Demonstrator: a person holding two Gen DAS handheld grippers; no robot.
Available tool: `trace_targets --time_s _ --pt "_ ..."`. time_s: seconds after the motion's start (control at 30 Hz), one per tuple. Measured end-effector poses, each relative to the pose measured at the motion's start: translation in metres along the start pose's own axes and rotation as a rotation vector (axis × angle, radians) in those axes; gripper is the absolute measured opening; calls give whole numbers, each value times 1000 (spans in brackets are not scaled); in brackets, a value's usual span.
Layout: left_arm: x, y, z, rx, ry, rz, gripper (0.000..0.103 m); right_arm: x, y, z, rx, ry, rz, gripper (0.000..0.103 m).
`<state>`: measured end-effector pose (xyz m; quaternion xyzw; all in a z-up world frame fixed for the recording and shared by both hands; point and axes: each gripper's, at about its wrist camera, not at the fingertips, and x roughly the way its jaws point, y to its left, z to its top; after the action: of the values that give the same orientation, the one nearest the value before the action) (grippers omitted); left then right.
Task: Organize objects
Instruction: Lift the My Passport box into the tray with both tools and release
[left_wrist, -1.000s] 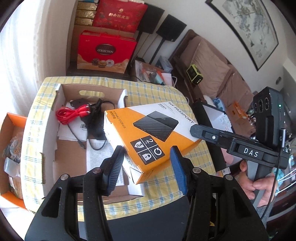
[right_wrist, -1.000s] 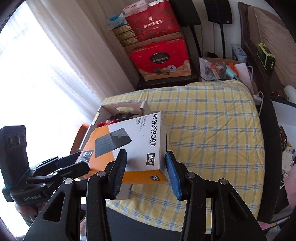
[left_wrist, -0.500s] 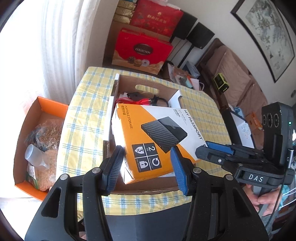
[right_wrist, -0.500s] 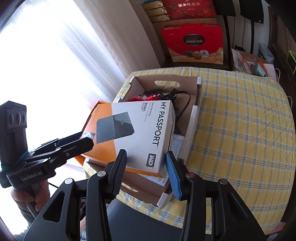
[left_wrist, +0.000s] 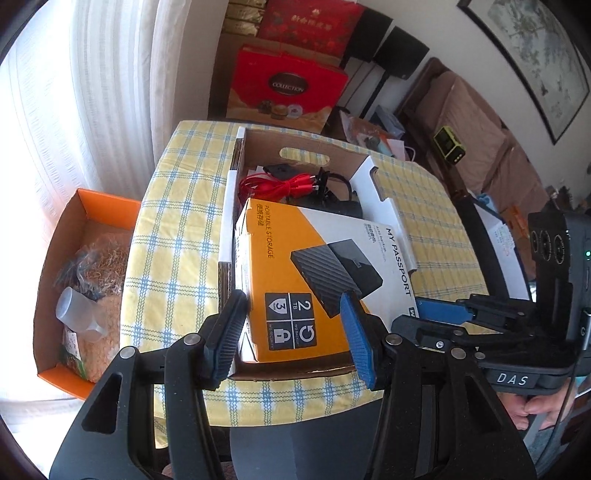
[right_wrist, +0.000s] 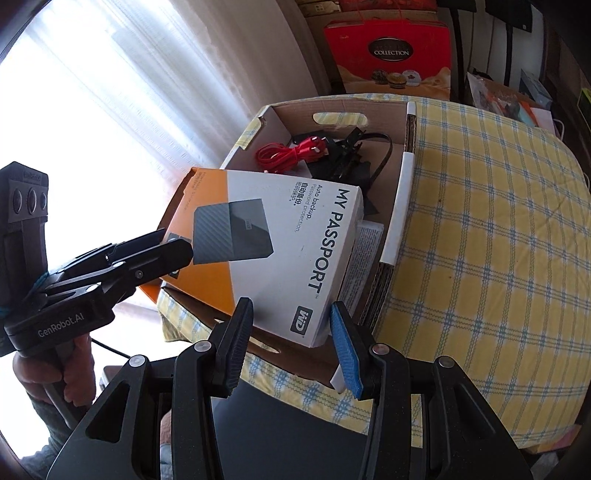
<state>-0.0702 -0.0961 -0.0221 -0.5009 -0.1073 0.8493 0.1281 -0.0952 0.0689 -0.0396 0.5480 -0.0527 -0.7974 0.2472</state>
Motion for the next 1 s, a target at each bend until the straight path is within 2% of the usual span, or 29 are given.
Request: trace_targets --time_s 0.23,0.53,0.63,0.8,0.87,1.0 --pt "24 2 -7 -6 62 14 48 6 -8 -1 27 25 -7 45" --pt "27 8 -3 -12 62 45 50 14 -3 0 18 36 2 45" --pt "25 8 -3 -27 62 8 62 13 -2 -1 16 23 4 45" --pt "14 -3 -4 11 27 39 76 -2 -4 1 22 -24 28 48" --pt "6 -6 -3 17 3 41 77 -12 -5 1 15 -51 9 54" --pt "-10 -9 0 21 -40 41 78 -31 -16 -1 36 -96 4 54"
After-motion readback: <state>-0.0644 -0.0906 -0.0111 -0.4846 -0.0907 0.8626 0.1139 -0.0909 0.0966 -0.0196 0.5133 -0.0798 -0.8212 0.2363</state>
